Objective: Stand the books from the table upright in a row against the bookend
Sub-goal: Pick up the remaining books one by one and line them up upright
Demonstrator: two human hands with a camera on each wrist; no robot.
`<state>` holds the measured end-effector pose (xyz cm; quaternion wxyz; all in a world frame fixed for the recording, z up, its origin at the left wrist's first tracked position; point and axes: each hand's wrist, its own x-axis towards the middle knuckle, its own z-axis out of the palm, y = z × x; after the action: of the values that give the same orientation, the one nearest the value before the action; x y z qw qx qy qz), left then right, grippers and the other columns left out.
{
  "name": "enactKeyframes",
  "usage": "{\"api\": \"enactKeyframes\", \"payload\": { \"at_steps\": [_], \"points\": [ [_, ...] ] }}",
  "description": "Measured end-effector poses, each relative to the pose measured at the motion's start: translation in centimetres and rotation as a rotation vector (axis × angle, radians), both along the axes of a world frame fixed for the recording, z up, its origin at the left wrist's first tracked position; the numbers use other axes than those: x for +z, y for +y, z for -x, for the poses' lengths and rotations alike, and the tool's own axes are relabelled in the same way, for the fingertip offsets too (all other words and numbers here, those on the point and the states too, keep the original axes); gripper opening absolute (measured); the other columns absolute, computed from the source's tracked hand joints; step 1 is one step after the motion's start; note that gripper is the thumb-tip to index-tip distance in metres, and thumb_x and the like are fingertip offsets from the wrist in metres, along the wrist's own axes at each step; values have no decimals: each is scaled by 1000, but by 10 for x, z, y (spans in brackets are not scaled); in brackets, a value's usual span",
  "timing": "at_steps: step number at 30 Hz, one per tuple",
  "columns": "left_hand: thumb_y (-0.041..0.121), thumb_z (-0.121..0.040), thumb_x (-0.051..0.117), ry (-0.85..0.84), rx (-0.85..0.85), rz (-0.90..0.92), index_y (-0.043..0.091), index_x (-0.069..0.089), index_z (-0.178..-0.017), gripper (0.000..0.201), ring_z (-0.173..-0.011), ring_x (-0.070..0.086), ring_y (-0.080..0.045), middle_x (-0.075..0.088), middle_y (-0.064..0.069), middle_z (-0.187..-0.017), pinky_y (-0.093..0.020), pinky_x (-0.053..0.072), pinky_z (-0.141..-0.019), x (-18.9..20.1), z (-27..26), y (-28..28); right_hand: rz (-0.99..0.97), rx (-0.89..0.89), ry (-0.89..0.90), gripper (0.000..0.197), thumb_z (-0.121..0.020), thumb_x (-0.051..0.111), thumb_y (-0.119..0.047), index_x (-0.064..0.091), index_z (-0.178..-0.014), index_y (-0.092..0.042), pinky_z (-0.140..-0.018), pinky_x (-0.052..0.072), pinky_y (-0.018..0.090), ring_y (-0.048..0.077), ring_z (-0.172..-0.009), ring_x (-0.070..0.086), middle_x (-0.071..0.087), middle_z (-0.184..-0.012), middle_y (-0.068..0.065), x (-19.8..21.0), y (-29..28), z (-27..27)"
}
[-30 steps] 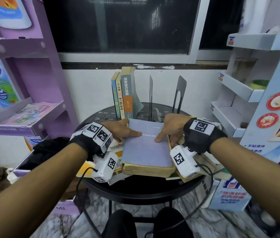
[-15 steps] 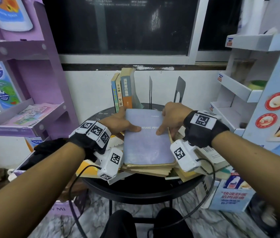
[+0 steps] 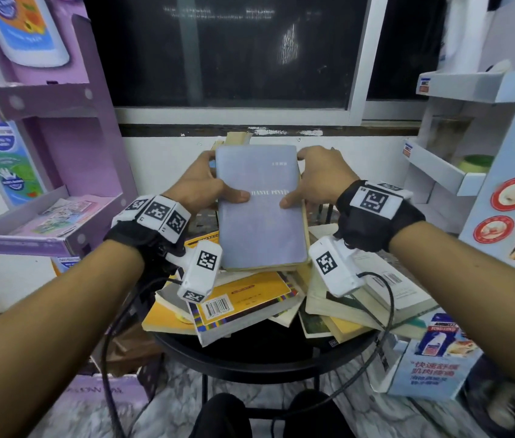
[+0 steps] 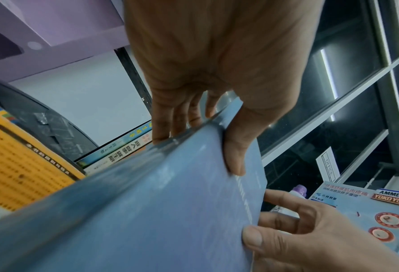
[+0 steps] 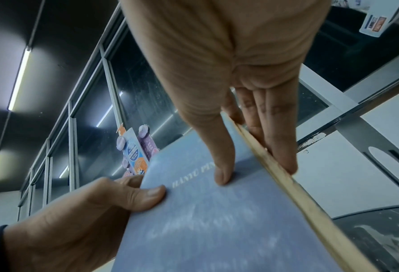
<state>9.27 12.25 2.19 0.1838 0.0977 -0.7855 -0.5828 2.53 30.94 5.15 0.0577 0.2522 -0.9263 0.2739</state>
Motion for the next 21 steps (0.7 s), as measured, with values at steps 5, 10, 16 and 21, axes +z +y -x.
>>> {"api": "enactKeyframes", "payload": {
  "at_steps": [5, 10, 16, 21],
  "points": [
    [0, -55, 88, 193, 86, 110, 23, 41, -133, 93, -95, 61, -17, 56, 3, -107, -38, 57, -72, 4, -5, -10, 144, -1, 100, 77, -58, 91, -33, 52, -124, -18, -69, 35, 25, 20, -87, 55, 64, -111, 4, -6, -17, 8],
    [0, -53, 89, 265, 125, 164, 29, 44, -125, 90, -89, 63, -14, 55, 12, -109, -37, 58, -65, -12, -17, -19, 312, 73, 53, 73, -63, 89, -18, 50, -124, -15, -70, 39, 25, 19, -86, 55, 64, -107, 5, -25, -33, 9],
    [5, -51, 91, 236, 110, 209, 29, 47, -121, 86, -94, 58, -11, 56, 2, -116, -38, 59, -70, -37, -28, -30, 344, 117, 5, 74, -62, 88, -11, 49, -124, -16, -71, 47, 29, 21, -88, 60, 62, -100, 1, -45, -51, 9],
    [38, -36, 89, 201, 88, 244, 30, 49, -112, 86, -108, 58, -21, 57, -5, -118, -48, 56, -82, -47, -28, -40, 299, 184, -4, 79, -64, 88, -12, 49, -132, -18, -83, 52, 32, 20, -97, 59, 63, -108, 2, -49, -56, 10]
  ]
}}
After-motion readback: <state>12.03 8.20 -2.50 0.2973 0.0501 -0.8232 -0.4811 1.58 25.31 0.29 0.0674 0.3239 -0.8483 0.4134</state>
